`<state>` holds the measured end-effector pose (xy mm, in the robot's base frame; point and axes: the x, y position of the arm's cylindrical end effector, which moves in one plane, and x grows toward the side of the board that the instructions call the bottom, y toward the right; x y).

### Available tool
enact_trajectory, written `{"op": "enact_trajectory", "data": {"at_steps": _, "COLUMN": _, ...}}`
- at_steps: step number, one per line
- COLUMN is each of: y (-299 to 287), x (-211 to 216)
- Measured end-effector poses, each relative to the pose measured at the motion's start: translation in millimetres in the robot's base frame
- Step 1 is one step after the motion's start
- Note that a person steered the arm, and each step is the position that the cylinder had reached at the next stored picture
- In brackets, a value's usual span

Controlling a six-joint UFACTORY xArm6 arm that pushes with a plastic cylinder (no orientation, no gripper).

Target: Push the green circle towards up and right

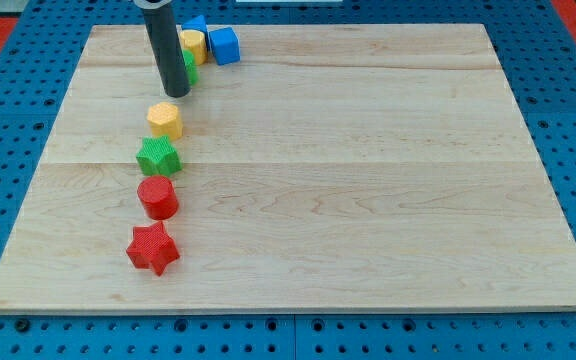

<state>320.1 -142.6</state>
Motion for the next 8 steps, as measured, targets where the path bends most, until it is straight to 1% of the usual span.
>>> {"op": "enact_trajectory", "data": {"at_steps": 2, "y": -18, "x": -7}}
{"op": "enact_trajectory", "data": {"at_steps": 4, "y": -17, "x": -24}}
{"op": "enact_trajectory", "data": {"at_steps": 5, "y": -17, "x": -24}}
{"op": "enact_trajectory", "data": {"at_steps": 6, "y": -11, "x": -24}}
{"op": "enact_trajectory", "data": {"at_steps": 8, "y": 24, "x": -24}}
